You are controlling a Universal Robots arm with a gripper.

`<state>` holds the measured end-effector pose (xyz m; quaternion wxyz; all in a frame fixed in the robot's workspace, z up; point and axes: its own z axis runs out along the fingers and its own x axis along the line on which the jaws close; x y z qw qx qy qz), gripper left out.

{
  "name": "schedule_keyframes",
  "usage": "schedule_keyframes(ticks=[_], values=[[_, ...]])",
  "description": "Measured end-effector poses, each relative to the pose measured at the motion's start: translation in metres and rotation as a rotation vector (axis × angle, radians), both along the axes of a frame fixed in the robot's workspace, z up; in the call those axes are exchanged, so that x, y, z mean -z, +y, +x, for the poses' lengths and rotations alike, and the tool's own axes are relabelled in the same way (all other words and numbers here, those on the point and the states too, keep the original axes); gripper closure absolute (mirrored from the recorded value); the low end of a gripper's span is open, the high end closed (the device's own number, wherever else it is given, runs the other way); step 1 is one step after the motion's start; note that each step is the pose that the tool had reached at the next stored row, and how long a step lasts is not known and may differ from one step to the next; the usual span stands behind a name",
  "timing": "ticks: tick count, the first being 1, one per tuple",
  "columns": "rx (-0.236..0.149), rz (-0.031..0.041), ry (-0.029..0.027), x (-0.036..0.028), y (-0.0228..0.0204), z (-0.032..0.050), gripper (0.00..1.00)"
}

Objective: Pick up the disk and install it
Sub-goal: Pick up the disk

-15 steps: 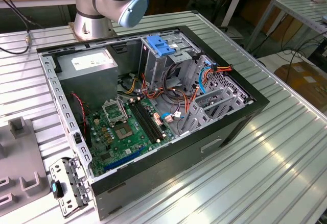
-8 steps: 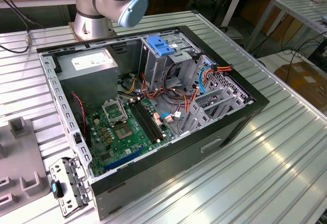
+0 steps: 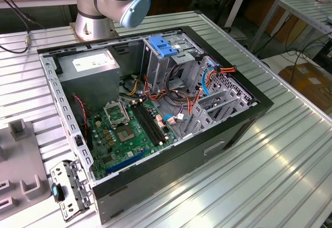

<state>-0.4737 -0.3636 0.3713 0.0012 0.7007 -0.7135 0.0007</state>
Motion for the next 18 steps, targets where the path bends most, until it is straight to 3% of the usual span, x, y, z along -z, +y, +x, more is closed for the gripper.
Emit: schedule_keyframes(ticks=[13, 18], values=[[0.0, 0.0, 0.0, -0.0159, 0.0, 0.0, 0.63], [0.0, 0.0, 0.0, -0.0253, 0.0, 0.0, 0.63]])
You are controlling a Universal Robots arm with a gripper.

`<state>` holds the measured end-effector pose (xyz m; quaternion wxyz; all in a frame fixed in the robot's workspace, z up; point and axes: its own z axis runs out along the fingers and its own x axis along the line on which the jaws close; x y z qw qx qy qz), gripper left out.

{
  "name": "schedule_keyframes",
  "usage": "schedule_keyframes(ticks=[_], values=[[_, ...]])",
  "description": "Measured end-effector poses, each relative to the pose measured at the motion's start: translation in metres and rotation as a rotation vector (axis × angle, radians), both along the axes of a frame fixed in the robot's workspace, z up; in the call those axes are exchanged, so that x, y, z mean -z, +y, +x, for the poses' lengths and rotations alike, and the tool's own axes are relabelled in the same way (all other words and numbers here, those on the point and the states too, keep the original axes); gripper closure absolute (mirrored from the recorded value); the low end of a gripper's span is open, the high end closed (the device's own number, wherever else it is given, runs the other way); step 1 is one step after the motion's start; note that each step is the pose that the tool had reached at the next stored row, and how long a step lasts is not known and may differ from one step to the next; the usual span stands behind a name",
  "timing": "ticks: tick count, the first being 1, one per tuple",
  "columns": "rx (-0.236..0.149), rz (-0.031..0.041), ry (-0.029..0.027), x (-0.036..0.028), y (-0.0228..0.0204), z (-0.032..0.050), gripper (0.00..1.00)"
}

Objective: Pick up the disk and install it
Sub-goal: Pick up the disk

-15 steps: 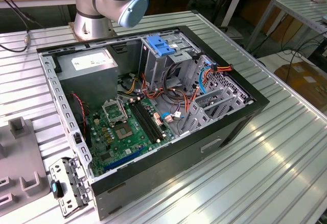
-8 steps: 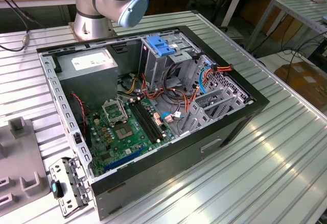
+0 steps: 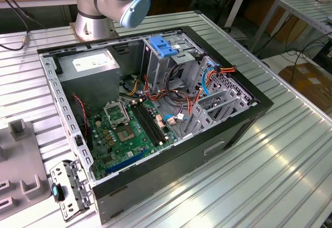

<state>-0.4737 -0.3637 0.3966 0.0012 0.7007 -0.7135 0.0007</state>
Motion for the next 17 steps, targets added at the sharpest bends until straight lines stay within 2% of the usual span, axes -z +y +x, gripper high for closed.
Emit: schedule_keyframes(ticks=[3, 12, 17], values=[[0.0, 0.0, -0.0002, -0.0033, 0.0, -0.0001, 0.63], [0.0, -0.0001, 0.0002, -0.0053, 0.0, 0.0, 0.63], [0.0, 0.0, -0.0001, -0.0153, 0.0, 0.0, 0.63]])
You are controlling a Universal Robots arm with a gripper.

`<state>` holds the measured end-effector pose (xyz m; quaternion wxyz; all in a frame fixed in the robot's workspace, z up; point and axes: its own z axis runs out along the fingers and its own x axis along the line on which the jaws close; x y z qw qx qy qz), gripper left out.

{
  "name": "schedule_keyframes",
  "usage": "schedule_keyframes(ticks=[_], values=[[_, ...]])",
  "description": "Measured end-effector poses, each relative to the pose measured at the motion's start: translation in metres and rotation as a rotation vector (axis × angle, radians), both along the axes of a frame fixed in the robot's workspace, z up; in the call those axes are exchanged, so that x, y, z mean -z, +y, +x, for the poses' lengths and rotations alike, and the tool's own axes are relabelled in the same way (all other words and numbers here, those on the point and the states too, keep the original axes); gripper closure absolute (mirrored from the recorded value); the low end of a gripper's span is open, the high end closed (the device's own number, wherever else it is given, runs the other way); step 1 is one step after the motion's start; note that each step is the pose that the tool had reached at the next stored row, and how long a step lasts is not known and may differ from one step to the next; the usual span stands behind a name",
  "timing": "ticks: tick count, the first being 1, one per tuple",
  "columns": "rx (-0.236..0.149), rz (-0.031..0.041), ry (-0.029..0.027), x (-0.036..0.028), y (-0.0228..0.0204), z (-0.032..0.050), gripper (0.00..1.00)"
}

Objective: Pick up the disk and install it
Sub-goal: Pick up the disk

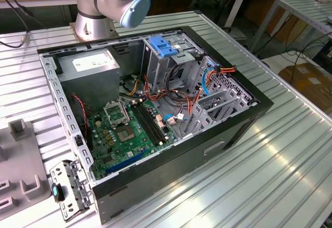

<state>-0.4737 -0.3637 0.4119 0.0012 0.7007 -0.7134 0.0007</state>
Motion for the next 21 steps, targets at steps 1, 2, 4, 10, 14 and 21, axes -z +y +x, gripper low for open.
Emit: schedule_keyframes(ticks=[1, 2, 4, 10, 14, 21], values=[[0.0, 0.0, 0.0001, -0.0019, 0.0, 0.0, 0.63], [0.0, 0.0, 0.0001, -0.0035, 0.0, 0.0, 0.63], [0.0, 0.0, 0.0001, -0.0082, 0.0, 0.0, 0.63], [0.0, 0.0001, -0.0001, -0.0188, 0.0, 0.0, 0.63], [0.0, 0.0, 0.0, -0.0191, 0.0, 0.0, 0.63], [0.0, 0.0001, 0.0, -0.0304, 0.0, 0.0, 0.63]])
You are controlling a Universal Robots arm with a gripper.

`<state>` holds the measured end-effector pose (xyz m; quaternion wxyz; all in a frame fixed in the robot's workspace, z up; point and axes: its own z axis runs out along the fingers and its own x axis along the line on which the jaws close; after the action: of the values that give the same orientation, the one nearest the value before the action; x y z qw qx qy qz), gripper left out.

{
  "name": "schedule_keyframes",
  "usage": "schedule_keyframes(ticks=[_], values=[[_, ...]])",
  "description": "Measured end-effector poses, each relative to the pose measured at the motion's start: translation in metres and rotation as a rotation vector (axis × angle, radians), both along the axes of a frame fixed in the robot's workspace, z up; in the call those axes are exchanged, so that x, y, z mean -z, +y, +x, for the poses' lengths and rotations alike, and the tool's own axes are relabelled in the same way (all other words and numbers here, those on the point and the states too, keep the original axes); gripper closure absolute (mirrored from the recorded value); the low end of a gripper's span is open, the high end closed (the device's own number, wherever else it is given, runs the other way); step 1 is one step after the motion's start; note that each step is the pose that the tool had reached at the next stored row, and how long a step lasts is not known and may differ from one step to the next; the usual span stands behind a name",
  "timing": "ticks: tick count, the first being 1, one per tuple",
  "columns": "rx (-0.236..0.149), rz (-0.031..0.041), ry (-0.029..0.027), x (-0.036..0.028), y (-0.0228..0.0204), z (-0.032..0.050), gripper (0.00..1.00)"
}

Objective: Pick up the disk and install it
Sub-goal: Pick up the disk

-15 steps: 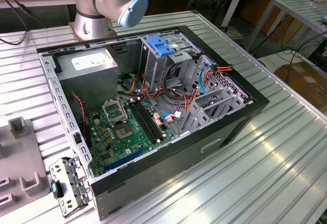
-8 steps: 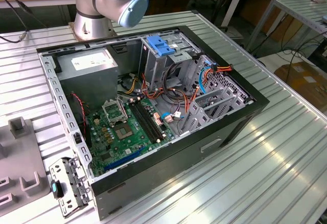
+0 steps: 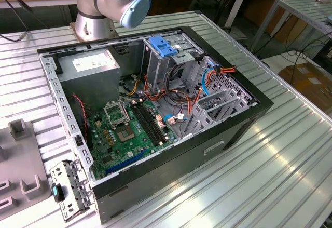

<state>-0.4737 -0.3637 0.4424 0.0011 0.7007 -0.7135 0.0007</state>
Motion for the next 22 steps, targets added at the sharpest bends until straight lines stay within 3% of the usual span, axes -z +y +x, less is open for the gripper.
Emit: schedule_keyframes(ticks=[22], values=[[0.0, -0.0001, 0.0002, -0.0417, 0.0, 0.0, 0.63]])
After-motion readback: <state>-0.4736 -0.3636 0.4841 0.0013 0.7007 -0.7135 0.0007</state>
